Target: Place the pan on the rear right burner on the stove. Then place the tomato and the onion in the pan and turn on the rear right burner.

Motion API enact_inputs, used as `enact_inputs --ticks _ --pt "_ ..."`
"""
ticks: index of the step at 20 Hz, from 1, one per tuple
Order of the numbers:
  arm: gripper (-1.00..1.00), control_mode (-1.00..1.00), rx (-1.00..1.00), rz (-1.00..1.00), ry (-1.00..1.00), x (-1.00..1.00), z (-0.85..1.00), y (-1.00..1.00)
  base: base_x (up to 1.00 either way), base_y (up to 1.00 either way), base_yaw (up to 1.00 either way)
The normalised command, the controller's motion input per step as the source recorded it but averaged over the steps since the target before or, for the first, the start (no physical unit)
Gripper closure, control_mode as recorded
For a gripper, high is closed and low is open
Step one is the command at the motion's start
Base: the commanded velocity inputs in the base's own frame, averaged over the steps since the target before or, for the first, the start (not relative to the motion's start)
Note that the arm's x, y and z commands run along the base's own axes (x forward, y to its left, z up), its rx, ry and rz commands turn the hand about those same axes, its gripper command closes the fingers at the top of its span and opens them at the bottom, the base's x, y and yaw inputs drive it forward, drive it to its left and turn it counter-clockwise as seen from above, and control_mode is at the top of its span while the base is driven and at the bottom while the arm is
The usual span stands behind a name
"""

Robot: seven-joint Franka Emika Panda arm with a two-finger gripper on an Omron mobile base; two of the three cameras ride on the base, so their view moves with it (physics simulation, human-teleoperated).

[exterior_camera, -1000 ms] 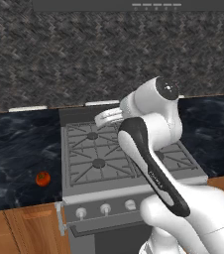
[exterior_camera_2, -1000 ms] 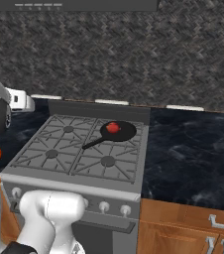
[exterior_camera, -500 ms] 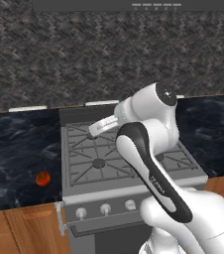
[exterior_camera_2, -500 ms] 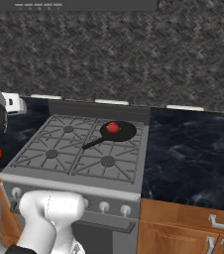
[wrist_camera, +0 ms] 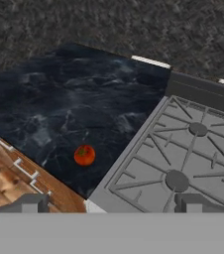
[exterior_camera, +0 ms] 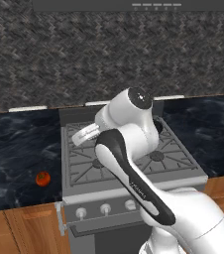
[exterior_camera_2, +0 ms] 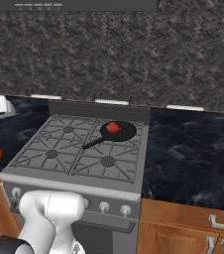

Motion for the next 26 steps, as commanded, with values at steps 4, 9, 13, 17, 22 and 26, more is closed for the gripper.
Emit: enact_inputs --ticks 4,9,13,17,22,26 --pt "-1.0 -1.0 -0.05 0.02 0.07 0.0 -0.17 0.3 0.0 0.0 0.0" --pt "-1.0 -1.0 -0.03 0.04 0.05 0.0 -0.22 0.22 0.0 0.0 0.0" --pt "-1.0 -1.0 -0.02 0.07 0.06 0.0 -0.24 0.17 0.0 0.0 0.0" --pt "-1.0 -1.0 -0.02 0.08 0.06 0.0 -0.26 0.13 0.0 0.0 0.0" --pt "-1.0 -1.0 -0.01 0.09 0.09 0.0 -0.29 0.12 0.0 0.0 0.0" --pt "-1.0 -1.0 -0.03 0.06 0.08 0.0 -0.29 0.19 0.0 0.0 0.0"
